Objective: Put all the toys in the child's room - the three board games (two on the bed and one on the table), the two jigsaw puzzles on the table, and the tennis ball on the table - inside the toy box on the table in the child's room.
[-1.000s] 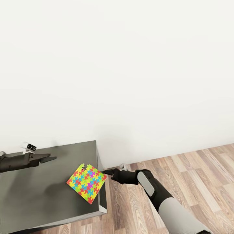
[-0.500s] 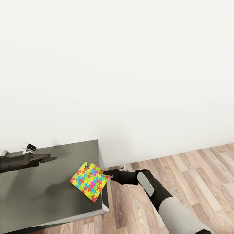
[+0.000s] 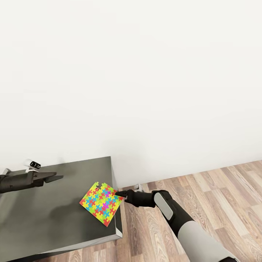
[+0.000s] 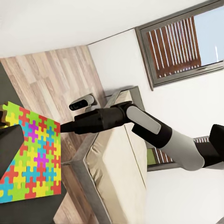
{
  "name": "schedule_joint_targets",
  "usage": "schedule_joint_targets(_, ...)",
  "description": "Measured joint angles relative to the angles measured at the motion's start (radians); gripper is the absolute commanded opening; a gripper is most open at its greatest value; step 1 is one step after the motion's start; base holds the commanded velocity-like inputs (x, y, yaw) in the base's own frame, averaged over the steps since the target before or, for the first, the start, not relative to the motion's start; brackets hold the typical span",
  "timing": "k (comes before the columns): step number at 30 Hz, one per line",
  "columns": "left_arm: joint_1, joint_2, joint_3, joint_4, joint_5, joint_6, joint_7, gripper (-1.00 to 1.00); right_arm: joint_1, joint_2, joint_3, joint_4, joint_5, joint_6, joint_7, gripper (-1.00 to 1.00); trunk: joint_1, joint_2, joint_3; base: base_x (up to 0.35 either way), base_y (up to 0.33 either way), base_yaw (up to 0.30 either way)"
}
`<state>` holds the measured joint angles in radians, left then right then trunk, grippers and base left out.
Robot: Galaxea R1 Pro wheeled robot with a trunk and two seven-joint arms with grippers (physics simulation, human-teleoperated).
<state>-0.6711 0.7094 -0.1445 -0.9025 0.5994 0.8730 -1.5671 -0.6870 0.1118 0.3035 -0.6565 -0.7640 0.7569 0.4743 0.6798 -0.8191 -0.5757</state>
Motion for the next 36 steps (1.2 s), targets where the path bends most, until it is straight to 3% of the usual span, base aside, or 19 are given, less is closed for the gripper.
schedule_joint_targets(7,0.000,0.000,0.000,0.000,0.001,0.000,0.000,1.00,0.000,-0.001,0.000,0.000,0.000,-0.001,0.001,1.00,0.019,-0.035,-0.016,0.000,0.000,0.000)
schedule_joint_targets(35,0.000,0.001,0.000,0.001,0.002,0.002,0.000,1.00,0.000,0.000,0.000,0.000,0.000,-0.001,0.001,1.00,0.019,-0.035,-0.016,-0.038,0.075,0.000)
schedule_joint_targets(36,0.000,0.001,0.000,0.001,0.002,0.002,0.000,1.00,0.000,0.000,0.000,0.000,0.000,-0.001,0.001,-1.00,0.019,-0.035,-0.016,-0.005,0.008,0.000)
